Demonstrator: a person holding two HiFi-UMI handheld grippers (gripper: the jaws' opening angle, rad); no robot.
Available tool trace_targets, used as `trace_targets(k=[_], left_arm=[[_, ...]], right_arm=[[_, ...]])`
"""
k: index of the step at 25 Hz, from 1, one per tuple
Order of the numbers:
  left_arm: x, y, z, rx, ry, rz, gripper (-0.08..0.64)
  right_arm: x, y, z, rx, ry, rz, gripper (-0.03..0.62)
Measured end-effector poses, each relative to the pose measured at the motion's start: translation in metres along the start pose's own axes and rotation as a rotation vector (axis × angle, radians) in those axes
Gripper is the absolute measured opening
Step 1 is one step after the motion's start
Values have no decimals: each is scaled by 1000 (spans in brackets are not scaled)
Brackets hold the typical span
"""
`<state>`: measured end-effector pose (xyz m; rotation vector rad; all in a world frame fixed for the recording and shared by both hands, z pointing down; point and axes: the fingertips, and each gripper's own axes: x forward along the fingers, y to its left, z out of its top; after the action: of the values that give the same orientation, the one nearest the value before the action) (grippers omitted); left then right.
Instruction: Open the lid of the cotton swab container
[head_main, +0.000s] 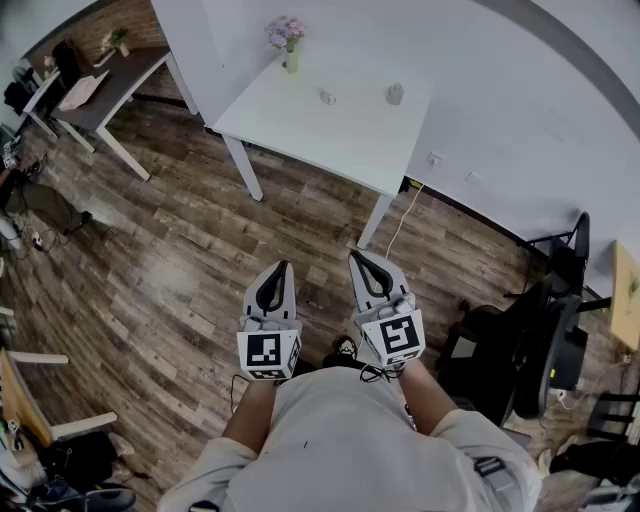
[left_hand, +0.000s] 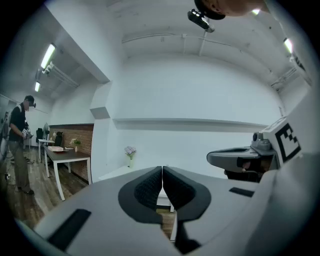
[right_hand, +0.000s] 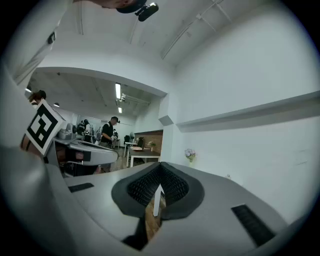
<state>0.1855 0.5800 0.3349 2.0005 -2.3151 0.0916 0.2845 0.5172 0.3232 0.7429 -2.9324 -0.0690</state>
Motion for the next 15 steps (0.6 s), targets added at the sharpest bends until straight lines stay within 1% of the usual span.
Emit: trace_targets(k=[2, 5, 8, 11, 13, 15], left_arm=[[-5, -12, -3, -9, 8, -5, 21], [-8, -27, -10, -15, 26, -18, 21], [-9, -39, -16, -41, 36, -54, 21], [-10, -49, -22, -47, 49, -73, 21], [-11, -54, -29, -50, 70, -80, 21], [-10, -63, -35, -62, 84, -128, 21]], right_arm=[[-8, -3, -10, -17, 10, 17, 0], [-17, -5, -20, -14, 37, 31, 0], [-20, -3, -24, -16, 51, 51, 0], [-22, 0, -28, -31, 13, 80, 0], [-25, 1, -32, -17, 4, 86, 0], [-29, -2, -37, -3, 10, 88, 0]])
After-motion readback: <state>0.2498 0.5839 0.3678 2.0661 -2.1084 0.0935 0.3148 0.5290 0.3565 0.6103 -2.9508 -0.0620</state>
